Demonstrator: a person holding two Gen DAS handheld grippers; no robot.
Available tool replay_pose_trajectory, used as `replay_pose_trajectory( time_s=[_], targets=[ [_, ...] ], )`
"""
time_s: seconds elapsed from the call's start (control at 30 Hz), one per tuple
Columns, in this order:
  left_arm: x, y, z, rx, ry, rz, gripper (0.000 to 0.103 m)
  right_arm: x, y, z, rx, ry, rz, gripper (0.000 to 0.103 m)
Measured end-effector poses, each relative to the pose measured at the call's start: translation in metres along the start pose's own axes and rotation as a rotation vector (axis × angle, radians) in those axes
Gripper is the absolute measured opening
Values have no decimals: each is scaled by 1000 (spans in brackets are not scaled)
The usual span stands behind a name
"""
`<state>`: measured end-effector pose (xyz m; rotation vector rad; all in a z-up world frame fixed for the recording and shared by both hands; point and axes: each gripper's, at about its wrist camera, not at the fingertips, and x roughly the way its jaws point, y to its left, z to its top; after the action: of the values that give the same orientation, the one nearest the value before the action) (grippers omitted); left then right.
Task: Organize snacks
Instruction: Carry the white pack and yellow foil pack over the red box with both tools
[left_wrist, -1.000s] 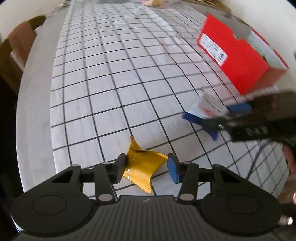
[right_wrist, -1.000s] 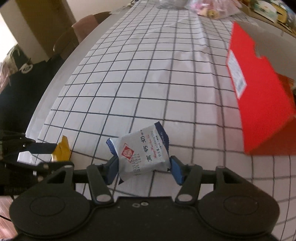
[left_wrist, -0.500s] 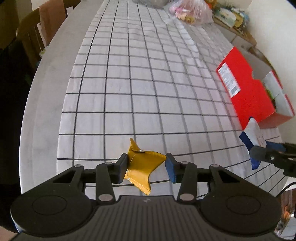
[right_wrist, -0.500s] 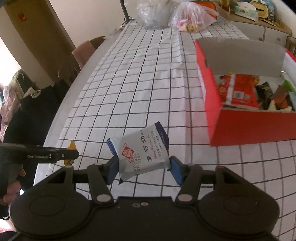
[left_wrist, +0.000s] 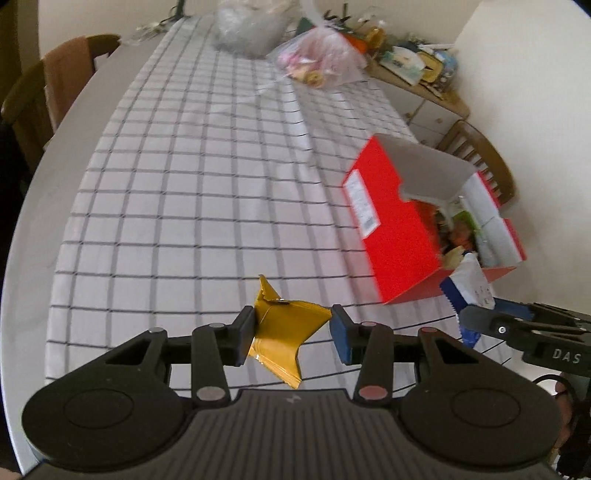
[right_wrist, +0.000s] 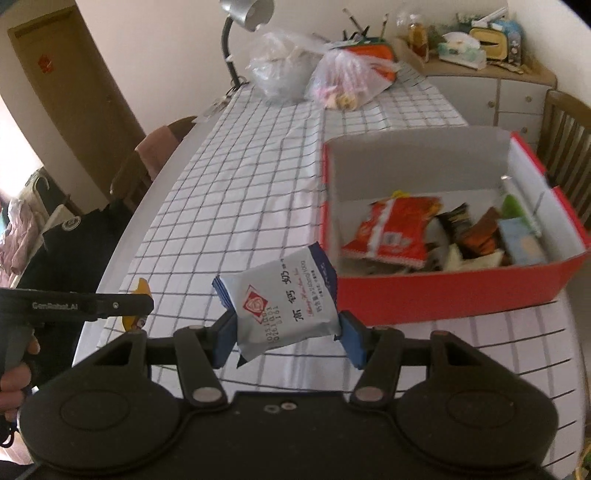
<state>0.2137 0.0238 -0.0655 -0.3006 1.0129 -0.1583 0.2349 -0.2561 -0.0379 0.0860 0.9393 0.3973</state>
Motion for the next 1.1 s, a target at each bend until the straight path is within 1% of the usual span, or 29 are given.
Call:
replay_pose_trajectory(
  time_s=[0.37,0.63,0.8,0.97,1.1],
  targets=[
    [19,-91,27,90,-26,-11,43,-25,-63,17,5,-50,-44,57],
    [37,-149,49,157,-54,1,43,-29,-105,35,-10,-69,-76,57],
    [57,-178,67,173,-58,37,43,-19,-133,55,5,-62,-89,57],
    [82,-198,87,192,-46,85,43,-4,-149,68,-21,-47,-120,57],
    [104,-212,99,218,-34,122,43,9,-160,78,-17,-32,-138,57]
  ],
)
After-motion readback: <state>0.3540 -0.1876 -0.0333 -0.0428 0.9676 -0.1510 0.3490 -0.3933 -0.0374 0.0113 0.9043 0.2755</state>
